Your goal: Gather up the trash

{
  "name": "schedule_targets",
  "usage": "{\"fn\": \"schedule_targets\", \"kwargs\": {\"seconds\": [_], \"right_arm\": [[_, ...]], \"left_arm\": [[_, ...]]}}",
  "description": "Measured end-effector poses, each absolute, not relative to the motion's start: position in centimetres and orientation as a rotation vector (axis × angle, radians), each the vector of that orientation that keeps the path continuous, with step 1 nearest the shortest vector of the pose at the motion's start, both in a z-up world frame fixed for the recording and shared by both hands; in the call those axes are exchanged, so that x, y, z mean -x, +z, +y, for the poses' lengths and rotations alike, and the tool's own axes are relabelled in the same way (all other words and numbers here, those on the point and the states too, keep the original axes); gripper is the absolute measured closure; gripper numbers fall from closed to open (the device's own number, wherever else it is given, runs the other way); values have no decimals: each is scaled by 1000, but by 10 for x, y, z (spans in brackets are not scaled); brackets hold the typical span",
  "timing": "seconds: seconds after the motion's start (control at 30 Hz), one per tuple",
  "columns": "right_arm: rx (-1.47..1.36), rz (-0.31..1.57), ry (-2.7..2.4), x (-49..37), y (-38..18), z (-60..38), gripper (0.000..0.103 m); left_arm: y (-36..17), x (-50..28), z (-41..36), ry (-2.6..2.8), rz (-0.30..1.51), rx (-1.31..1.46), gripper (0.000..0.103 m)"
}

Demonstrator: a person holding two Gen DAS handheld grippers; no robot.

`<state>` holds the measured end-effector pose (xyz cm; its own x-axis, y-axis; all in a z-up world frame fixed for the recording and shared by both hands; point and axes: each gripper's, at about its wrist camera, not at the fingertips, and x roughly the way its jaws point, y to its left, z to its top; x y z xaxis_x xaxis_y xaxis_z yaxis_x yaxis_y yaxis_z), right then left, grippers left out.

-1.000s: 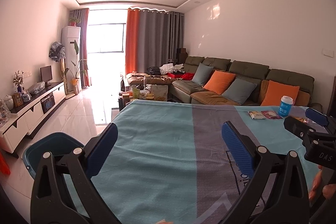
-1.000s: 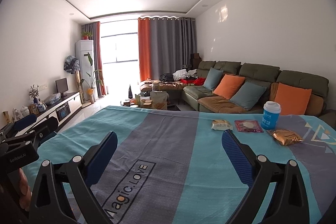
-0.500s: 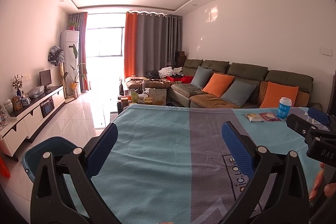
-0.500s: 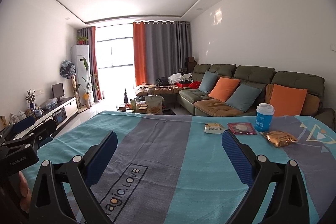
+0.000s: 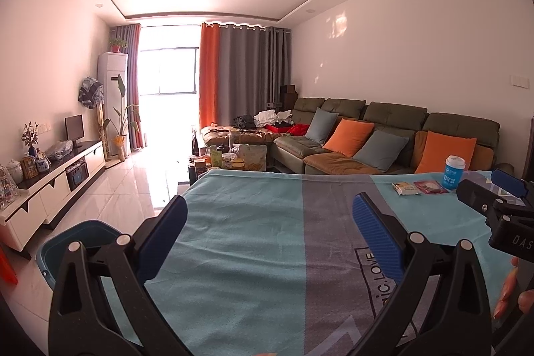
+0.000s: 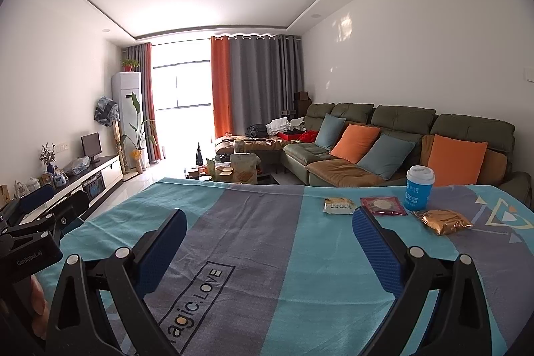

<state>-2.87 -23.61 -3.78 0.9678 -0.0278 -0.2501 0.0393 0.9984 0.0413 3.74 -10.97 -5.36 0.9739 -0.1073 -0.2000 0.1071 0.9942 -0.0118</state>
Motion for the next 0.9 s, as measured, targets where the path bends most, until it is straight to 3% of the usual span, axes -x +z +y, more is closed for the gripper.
{"fn": "schedule_targets", "kwargs": {"seconds": [0.9], "right_arm": [[-50,249,-36,30,-34,-239,7]], "left_arm": [[-52,-36,-109,-99,198,-1,6]]}}
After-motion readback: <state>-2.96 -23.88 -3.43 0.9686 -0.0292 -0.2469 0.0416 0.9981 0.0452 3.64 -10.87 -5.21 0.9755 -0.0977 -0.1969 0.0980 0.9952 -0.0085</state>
